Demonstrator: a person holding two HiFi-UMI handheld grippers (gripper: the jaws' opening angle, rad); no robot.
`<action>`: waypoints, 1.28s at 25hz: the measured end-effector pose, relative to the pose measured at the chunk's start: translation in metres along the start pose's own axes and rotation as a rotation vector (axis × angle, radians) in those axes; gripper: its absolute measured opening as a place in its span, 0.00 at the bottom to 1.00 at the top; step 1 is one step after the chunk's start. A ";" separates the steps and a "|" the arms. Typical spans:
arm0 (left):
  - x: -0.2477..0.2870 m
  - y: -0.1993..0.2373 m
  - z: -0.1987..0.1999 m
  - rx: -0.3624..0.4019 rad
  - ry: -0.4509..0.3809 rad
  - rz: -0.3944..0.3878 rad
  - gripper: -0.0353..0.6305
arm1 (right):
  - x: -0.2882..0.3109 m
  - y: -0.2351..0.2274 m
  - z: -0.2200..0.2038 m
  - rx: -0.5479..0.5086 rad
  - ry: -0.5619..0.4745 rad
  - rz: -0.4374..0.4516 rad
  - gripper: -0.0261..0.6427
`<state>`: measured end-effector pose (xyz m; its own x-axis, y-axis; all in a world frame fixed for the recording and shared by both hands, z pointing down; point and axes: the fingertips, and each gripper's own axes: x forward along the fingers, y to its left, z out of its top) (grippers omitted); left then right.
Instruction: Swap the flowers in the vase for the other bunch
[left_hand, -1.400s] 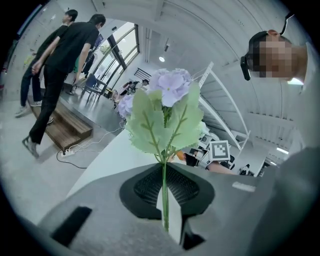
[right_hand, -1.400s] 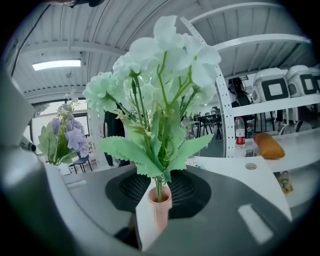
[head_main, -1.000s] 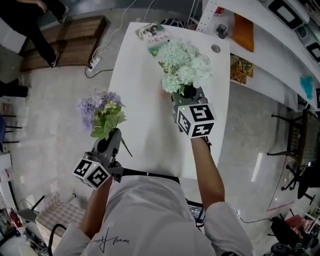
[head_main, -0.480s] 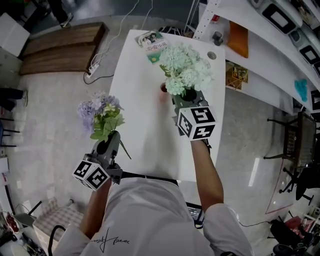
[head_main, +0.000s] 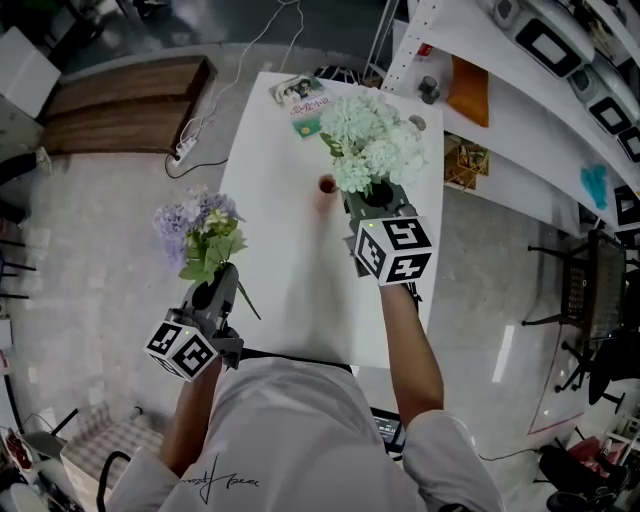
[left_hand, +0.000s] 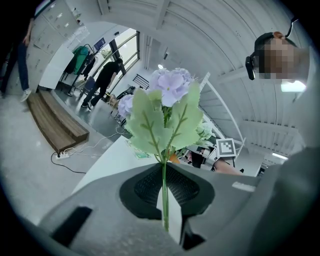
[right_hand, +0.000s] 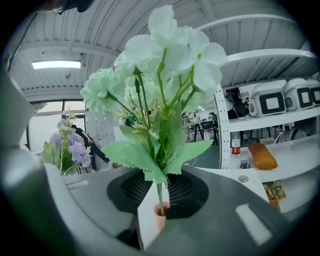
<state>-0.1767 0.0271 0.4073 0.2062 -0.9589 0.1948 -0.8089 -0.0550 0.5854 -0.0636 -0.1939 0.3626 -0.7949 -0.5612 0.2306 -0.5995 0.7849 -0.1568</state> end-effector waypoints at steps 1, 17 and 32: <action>0.000 0.000 0.000 -0.001 -0.003 0.000 0.08 | 0.000 0.000 0.001 -0.001 -0.002 0.000 0.16; 0.002 -0.006 0.009 -0.010 -0.031 -0.032 0.08 | -0.019 0.006 0.027 -0.008 -0.056 -0.002 0.16; 0.028 -0.029 0.020 0.019 -0.044 -0.115 0.08 | -0.050 -0.001 0.029 -0.018 -0.051 -0.041 0.16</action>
<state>-0.1587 -0.0036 0.3799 0.2743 -0.9572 0.0925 -0.7916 -0.1702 0.5869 -0.0261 -0.1740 0.3238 -0.7738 -0.6051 0.1873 -0.6301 0.7655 -0.1304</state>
